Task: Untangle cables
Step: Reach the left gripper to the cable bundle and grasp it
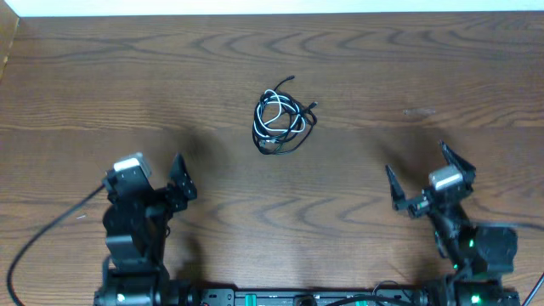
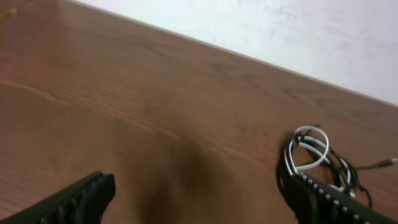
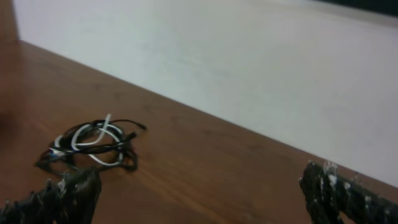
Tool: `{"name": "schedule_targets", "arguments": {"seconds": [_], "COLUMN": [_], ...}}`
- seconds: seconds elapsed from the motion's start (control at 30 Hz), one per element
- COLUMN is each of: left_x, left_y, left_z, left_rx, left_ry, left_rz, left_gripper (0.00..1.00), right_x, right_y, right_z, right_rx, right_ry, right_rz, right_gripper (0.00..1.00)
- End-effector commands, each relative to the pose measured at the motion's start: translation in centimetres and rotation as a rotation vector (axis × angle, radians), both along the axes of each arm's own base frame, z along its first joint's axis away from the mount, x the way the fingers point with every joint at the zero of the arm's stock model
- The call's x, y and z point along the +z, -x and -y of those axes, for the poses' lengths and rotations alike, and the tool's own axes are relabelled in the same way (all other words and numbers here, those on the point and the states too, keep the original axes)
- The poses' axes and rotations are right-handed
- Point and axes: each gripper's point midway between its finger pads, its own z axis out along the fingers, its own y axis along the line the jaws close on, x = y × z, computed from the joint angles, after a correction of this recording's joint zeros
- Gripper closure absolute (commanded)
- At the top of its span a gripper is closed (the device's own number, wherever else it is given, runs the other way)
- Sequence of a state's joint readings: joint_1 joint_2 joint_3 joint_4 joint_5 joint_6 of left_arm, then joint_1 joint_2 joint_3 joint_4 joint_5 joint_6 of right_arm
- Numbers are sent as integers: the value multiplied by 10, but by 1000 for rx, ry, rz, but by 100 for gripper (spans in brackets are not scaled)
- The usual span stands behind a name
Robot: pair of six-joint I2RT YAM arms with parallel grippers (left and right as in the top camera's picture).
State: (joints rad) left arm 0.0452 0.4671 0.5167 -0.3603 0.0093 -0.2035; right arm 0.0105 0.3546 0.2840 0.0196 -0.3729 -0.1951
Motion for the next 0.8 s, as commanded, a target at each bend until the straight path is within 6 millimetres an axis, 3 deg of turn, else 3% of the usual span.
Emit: {"name": "schedule_targets", "arguments": {"seconds": [0.0,0.3,0.47,0.77], "left_x": [23,40,47,45], "left_y": [-8,-34,-56,-114], "left_z": [0,-1,0,44], "left_rx": [-13,-19,-30,-197], "left_ry": [-13,-9,-7,-72], "left_rz": [-27,-224,-354,-513], "left_gripper": [7,7,7,7], "right_x": [21,49,50,44], "right_y": [-8,-54,-82,-133], "right_z": [-11,-33,-41,-43], "right_rx": [69,213,260,269], "right_ry": [-19,-56,-90,-99], "right_rz": [-43,-307,-498,-687], "right_gripper": [1,1,1,1]}}
